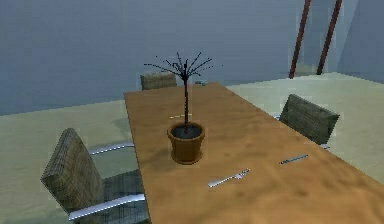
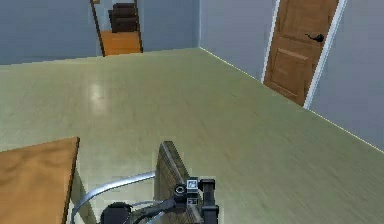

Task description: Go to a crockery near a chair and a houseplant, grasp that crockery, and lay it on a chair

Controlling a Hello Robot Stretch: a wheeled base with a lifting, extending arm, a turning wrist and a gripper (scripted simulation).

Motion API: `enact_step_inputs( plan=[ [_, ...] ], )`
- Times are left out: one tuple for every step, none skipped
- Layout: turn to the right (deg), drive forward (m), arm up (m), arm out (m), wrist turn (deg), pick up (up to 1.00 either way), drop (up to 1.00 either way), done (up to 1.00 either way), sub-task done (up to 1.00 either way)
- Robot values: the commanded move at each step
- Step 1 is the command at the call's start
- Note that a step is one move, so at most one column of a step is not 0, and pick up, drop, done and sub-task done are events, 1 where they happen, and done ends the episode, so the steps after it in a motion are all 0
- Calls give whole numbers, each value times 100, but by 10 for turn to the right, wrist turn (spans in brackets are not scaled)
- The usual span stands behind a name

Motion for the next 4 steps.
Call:
enact_step_inputs(
  plan=[
    [0,0,0,0,0,0,100,0,0],
    [0,0,10,0,0,0,0,0,0],
    [0,0,0,-8,0,0,0,0,0],
    [0,0,0,0,0,0,0,100,0]
  ],
)
